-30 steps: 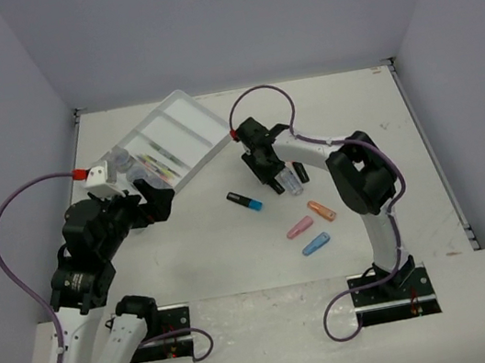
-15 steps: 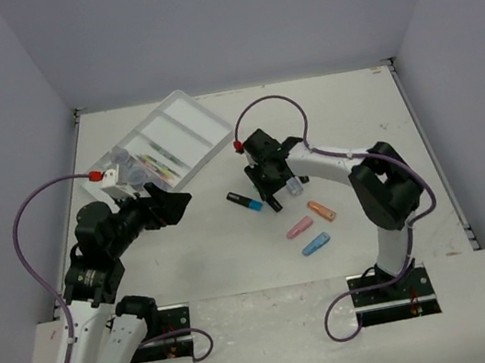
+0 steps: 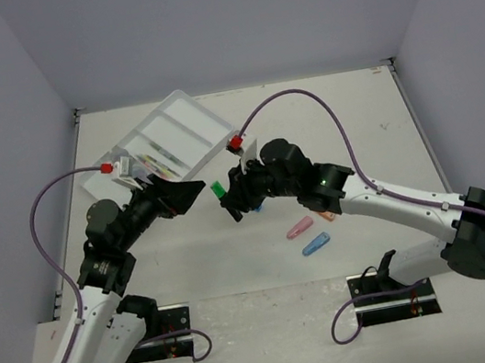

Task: Sort the stationery into containers
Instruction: Pick up the pen from the center of the board.

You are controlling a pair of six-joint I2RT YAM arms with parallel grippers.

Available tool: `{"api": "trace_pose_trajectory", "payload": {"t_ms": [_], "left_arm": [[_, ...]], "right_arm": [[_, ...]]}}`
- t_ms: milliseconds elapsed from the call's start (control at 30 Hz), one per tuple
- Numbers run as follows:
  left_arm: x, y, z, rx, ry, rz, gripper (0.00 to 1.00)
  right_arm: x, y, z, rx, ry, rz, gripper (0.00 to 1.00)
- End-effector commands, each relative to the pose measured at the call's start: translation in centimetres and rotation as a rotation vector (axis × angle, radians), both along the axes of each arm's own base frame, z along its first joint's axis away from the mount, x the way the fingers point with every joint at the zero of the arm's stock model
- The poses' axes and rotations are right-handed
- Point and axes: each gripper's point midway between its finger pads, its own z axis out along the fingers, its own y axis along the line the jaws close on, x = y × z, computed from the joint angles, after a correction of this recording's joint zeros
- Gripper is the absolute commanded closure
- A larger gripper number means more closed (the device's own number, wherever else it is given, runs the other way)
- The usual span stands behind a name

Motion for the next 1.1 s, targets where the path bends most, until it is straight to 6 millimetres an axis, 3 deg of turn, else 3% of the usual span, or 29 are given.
{"api": "trace_pose_trajectory", "payload": {"t_ms": [0, 167, 300, 533, 667, 767, 800, 867, 933, 1000, 1067], "left_arm": [[-0.5, -1.4, 2.3, -0.045, -0.089, -0.069, 0.17], [-0.3, -2.6, 1.7, -0.035, -0.085, -0.121, 0.25], [-0.6, -4.0, 1.6, -0.017, -0.090, -0.162, 0.37], [-1.3, -6.2, 1.5, -0.006, -0.078, -0.231, 0.68], [-1.8, -6.8, 2.5, -0.002, -0.100, -0.240, 0.99], [-0.1, -6.3, 2.2, 0.063, -0.069, -0.164, 1.00], [1.2, -5.5, 1.6, 0.113, -0.036, -0.086, 1.00], [4.0, -3.2, -0.8, 0.228, 0.057, 0.094, 1.00], [7.7, 0.8, -0.5, 0.329, 0.113, 0.364, 1.00], [10.6, 3.5, -3.4, 0.434, 0.257, 0.479, 1.00], [14.2, 7.0, -3.8, 0.433, 0.314, 0.589, 1.00]], "right_arm": [[-1.8, 1.2, 3.7, 0.121, -0.019, 0.057, 1.00], [-2.4, 1.5, 4.6, 0.131, -0.033, 0.069, 1.00], [-2.0, 1.3, 5.1, 0.131, -0.050, 0.049, 1.00], [-1.0, 0.8, 6.2, 0.122, -0.094, -0.003, 1.00], [-0.2, 0.3, 6.3, 0.097, -0.124, -0.040, 1.00], [0.6, -0.3, 6.0, 0.084, -0.135, -0.097, 0.63], [0.9, -0.7, 5.4, 0.075, -0.125, -0.124, 0.31], [2.1, -2.5, 4.3, 0.030, -0.136, -0.231, 0.07], [3.5, -5.1, 3.2, -0.031, -0.156, -0.357, 0.01], [4.5, -7.9, 2.4, -0.068, -0.181, -0.455, 0.01], [5.4, -10.5, 1.7, -0.102, -0.199, -0.544, 0.01]]}}
